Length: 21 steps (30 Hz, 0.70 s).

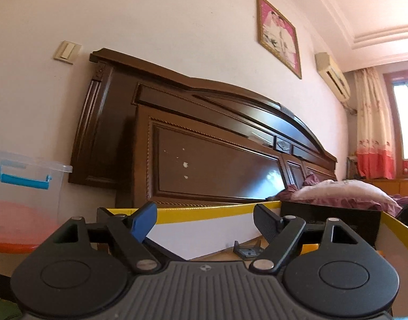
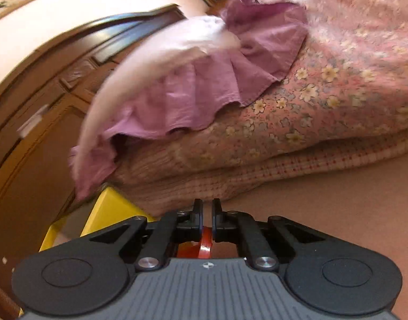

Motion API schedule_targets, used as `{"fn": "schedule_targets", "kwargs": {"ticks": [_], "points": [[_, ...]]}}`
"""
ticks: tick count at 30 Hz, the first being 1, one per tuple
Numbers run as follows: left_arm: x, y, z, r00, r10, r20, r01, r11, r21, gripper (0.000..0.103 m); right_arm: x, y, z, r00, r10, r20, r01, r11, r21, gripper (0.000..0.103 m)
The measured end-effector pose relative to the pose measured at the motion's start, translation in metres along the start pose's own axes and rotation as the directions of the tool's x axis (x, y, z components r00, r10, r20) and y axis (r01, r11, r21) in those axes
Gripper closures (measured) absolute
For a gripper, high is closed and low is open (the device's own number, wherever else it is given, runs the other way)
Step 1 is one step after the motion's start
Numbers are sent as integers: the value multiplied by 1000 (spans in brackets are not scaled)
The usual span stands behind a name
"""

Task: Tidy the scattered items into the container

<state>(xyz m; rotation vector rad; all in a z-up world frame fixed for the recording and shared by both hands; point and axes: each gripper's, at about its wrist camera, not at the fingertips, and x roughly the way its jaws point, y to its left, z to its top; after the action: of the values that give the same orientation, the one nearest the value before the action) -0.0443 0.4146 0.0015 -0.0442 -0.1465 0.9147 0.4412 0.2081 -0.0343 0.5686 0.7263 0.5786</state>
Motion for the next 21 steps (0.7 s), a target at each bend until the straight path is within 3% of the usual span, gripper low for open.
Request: {"fn": "schedule_targets", "kwargs": {"ticks": [3,7,9,11,13,14,17,18,19,20,21], "points": [[-1,7,-1,1000,-13,9,13,1000,-4,22,-22,-5,-3,999,-1,39,4,997,-75,95],[-1,10,-3,1000,-6,11,7,1000,-7,22,-53,-10,10,998,9,63,-6,999,-43,95],[-2,11,-4,1000,-9,13,10,1000,-8,20,-84,3,21,991,50,123,-40,995,-90,95],[-2,11,-4,1000,-6,13,6,1000,-14,16,-122,27,33,966,168,194,-142,980,-142,95],[-5,13,-4,1000,-1,23,1,1000,-17,15,-169,67,34,916,295,273,-240,946,-219,95],[-7,16,-3,999,1,39,0,1000,-25,14,-192,89,33,881,339,329,-249,925,-286,95],[-14,39,4,997,21,79,-14,996,-90,2,-257,140,12,747,460,479,-247,862,-442,95],[-14,51,7,996,47,71,-38,992,-123,0,-268,152,3,716,501,485,-247,833,-496,95],[-12,61,9,995,81,52,-72,984,-162,0,-270,163,-8,711,546,442,-265,791,-551,95],[-10,72,10,993,118,15,-112,970,-216,0,-265,173,-20,746,559,362,-285,759,-585,94],[-6,86,9,989,141,-46,-148,944,-296,0,-249,183,-34,809,538,237,-302,726,-617,93]]}}
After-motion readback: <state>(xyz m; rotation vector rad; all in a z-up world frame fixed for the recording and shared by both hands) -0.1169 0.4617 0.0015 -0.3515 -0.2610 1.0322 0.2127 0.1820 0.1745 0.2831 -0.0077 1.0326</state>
